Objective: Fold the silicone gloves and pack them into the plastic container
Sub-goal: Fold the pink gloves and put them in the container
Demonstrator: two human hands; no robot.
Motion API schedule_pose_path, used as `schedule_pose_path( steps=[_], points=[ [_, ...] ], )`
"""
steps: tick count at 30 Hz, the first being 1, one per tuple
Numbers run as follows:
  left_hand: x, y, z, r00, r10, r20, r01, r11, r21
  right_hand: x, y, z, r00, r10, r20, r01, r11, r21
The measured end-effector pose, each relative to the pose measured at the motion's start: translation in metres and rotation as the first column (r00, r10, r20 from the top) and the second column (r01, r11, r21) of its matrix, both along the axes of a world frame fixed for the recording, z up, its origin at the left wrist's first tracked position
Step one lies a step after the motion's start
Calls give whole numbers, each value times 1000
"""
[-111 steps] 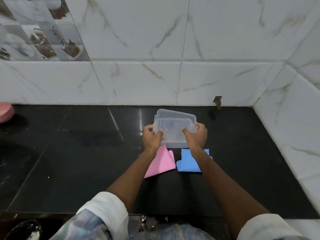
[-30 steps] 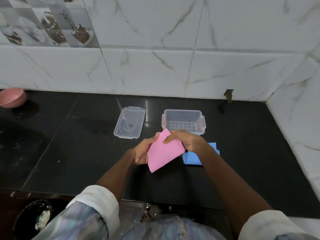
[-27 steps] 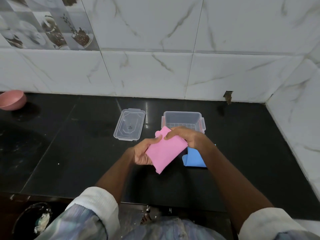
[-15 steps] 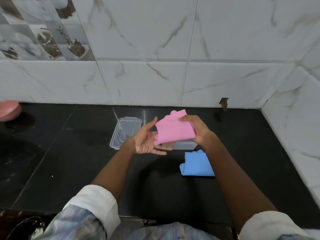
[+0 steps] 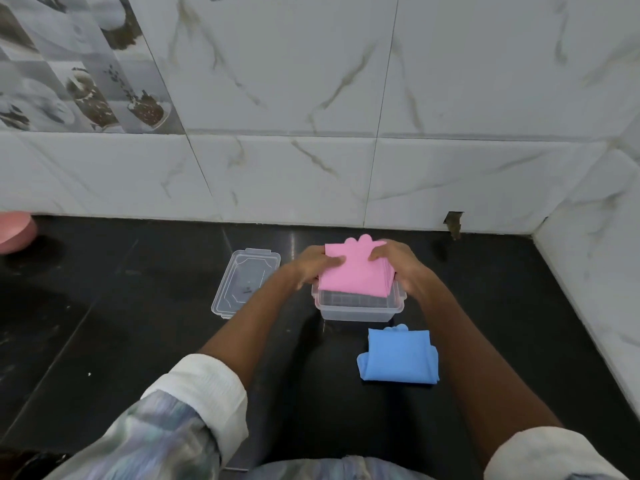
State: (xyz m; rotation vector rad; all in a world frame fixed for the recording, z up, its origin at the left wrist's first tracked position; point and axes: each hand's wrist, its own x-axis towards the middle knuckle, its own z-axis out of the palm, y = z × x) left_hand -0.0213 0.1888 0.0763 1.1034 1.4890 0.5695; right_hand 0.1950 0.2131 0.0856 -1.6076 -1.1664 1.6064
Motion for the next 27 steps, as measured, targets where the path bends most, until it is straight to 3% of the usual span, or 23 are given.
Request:
schedule_pose_path(
  steps=[3,5,8,14,17,20,23,25,27],
  points=[
    [17,5,-15,966,-42,-254,48,999,17,-2,10,-19,952,109,285,-118,993,14],
    [26,8,-23,879,-63,-473,75,997,7,-5,15,-30,850,182,494,-221,975,21],
    [35,13,-28,745,-78,-663,85,996,-22,-14,16,-37,728,206,654,-312,949,47],
    [43,16,-34,616,-171,-769,138,985,-108,-26,16,-44,524,300,797,-455,890,-36],
    [46,10,-41,525,-96,-846,153,988,-17,-24,9,-54,448,230,864,-491,871,22],
    [46,-2,-42,445,64,-893,205,964,171,-19,4,-62,448,96,889,-507,846,164],
    [44,-18,-52,379,141,-915,303,915,267,-14,-10,-75,448,0,894,-568,772,285],
    [38,-20,-55,352,170,-920,383,871,307,-11,-14,-79,430,-7,903,-623,722,302],
    [30,-16,-58,308,118,-944,480,838,261,-9,-14,-79,434,59,899,-631,732,257]
  ],
)
